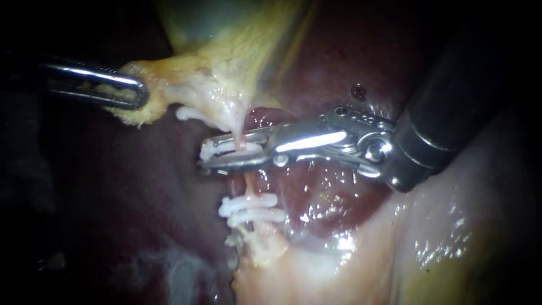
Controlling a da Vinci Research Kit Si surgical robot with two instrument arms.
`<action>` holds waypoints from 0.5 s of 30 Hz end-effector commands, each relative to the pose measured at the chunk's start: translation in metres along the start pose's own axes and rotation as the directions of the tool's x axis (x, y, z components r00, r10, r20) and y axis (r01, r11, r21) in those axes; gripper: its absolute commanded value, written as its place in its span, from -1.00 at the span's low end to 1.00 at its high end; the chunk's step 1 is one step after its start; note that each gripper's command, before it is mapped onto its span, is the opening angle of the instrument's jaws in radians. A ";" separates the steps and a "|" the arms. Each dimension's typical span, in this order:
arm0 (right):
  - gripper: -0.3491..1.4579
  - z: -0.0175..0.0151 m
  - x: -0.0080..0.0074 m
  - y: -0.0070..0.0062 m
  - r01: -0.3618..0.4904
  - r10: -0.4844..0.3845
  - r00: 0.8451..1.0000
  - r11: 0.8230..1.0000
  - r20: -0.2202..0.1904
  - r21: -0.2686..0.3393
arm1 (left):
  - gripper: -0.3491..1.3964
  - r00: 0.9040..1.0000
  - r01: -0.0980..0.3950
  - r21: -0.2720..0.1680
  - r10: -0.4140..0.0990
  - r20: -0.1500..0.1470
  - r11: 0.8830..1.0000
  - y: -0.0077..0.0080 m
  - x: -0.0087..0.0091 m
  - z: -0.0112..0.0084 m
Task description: Clipping third clip right tube
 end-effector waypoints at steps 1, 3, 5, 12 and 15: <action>-0.72 0.0000 -0.0001 0.0000 0.000 0.000 1.000 1.000 0.000 0.000 | -1.00 1.000 0.000 0.000 0.000 0.000 1.000 0.0000 0.0000 0.0000; -0.80 -0.0001 -0.0001 0.0001 0.000 0.000 1.000 1.000 0.000 0.000 | -1.00 1.000 0.000 0.000 0.000 0.000 1.000 0.0000 0.0000 0.0000; -0.95 -0.0002 -0.0001 0.0002 0.001 -0.001 1.000 1.000 0.000 -0.002 | -1.00 1.000 0.000 0.000 0.000 0.000 1.000 0.0000 0.0000 0.0000; -1.00 -0.0005 -0.0003 0.0004 -0.064 0.064 0.998 0.998 -0.002 -0.011 | -1.00 1.000 0.000 0.000 0.000 0.000 1.000 0.0000 0.0000 0.0000; -1.00 -0.0005 -0.0005 0.0005 -0.079 0.079 0.997 0.997 0.001 -0.011 | -1.00 1.000 0.000 0.001 0.000 0.000 1.000 0.0000 0.0000 0.0000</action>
